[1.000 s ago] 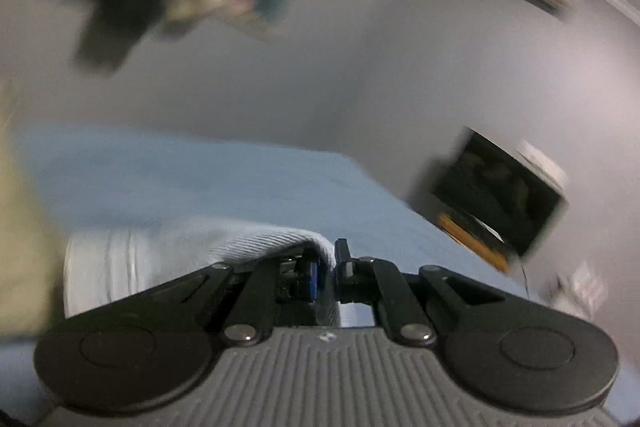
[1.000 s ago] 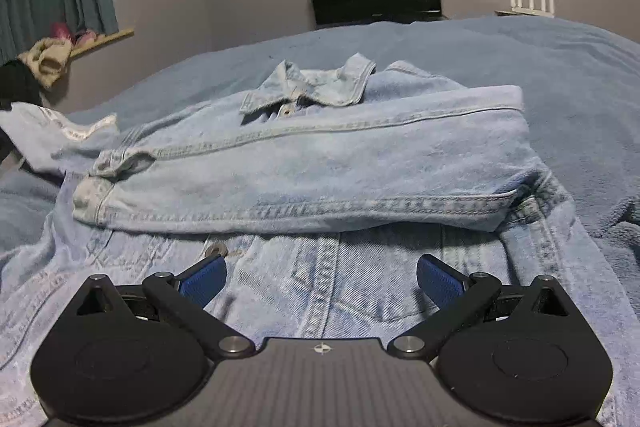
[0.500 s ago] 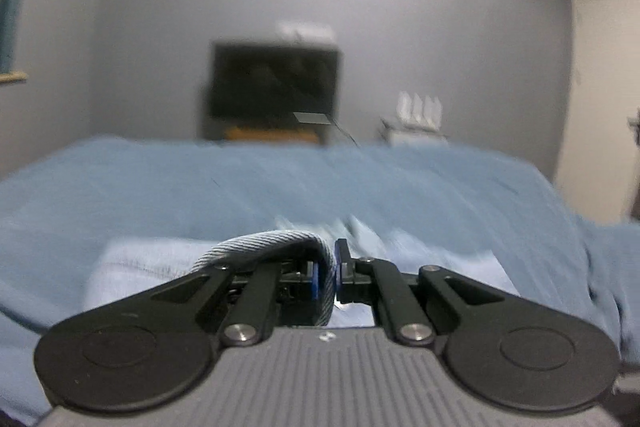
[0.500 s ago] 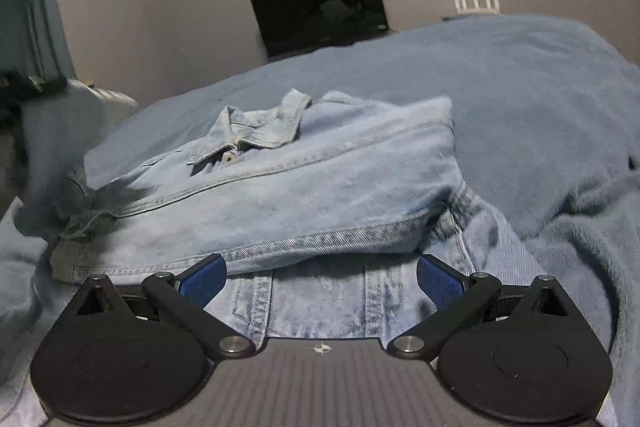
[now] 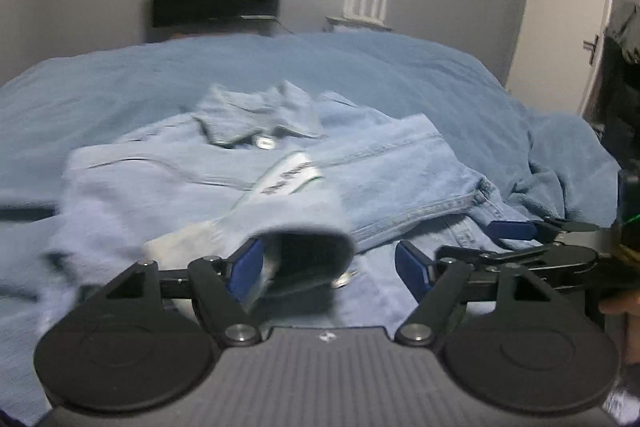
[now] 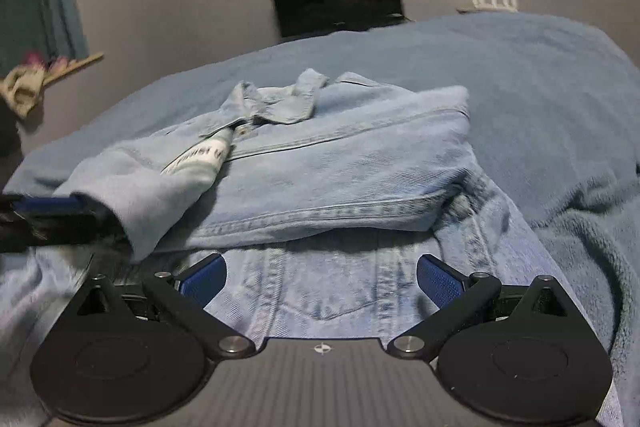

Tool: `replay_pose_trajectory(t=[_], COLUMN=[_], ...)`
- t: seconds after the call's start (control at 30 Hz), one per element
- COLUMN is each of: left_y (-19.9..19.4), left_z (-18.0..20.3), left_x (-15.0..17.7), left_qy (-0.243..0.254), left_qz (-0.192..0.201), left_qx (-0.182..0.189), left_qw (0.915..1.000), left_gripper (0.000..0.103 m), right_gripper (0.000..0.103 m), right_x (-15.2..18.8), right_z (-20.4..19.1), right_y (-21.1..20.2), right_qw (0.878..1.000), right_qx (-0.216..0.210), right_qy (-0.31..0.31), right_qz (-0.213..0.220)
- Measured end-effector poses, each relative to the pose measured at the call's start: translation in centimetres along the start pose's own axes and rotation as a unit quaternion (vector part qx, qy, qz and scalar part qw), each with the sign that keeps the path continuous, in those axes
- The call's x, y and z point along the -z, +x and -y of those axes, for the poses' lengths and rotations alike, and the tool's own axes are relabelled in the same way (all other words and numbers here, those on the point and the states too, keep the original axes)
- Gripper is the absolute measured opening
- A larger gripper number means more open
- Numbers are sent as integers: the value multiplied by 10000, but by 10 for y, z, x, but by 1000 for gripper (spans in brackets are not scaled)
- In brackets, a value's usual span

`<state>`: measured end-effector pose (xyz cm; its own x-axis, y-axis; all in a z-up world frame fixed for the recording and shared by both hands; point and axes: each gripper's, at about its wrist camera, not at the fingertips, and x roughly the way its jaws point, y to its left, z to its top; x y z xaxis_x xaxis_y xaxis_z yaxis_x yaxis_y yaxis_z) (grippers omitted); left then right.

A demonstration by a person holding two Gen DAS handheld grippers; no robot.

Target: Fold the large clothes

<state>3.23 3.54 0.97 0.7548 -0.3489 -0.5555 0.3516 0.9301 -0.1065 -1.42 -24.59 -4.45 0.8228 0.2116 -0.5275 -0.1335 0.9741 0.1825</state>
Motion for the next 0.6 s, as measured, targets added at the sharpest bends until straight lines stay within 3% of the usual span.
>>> replay_pose_trajectory(t=[0.03, 0.07, 0.1, 0.2, 0.33, 0.4, 0.47, 0.53, 0.6], left_y=[-12, -22, -32, -33, -31, -25, -22, -19, -19], left_z=[-7, -16, -31, -77, -112, -119, -120, -119, -119], left_x=[4, 6, 10, 21, 27, 27, 27, 25, 23], left_qy=[-56, -176, -517, -1851, -2646, -2761, -2703, -2563, -2494], left_qz=[92, 245, 424, 573, 551, 445, 406, 420, 495], left_qx=[-222, -485, -696, -677, -1274, -1414, -1462, -1421, -1338], left_qw=[9997, 9984, 9953, 9787, 9543, 9496, 9508, 9552, 9578], left_gripper=[95, 101, 103, 103, 103, 103, 103, 103, 103], right_gripper=[102, 102, 102, 99, 88, 83, 83, 83, 83], right_x=[1, 2, 4, 6, 10, 15, 19, 26, 34], right_z=[-6, -13, -21, -50, -96, -124, -149, -176, -200], right_y=[-2, -4, -6, -14, -16, -13, -9, -1, 13], right_qw=[9999, 9997, 9993, 9955, 9802, 9615, 9417, 9131, 8846], right_qx=[-19, -56, -85, -210, -153, -92, -173, -243, -52], right_qy=[-124, -248, -365, -915, -1956, -2721, -3334, -4057, -4655], right_qz=[0, 6, 16, 138, 283, 384, 412, 344, 283])
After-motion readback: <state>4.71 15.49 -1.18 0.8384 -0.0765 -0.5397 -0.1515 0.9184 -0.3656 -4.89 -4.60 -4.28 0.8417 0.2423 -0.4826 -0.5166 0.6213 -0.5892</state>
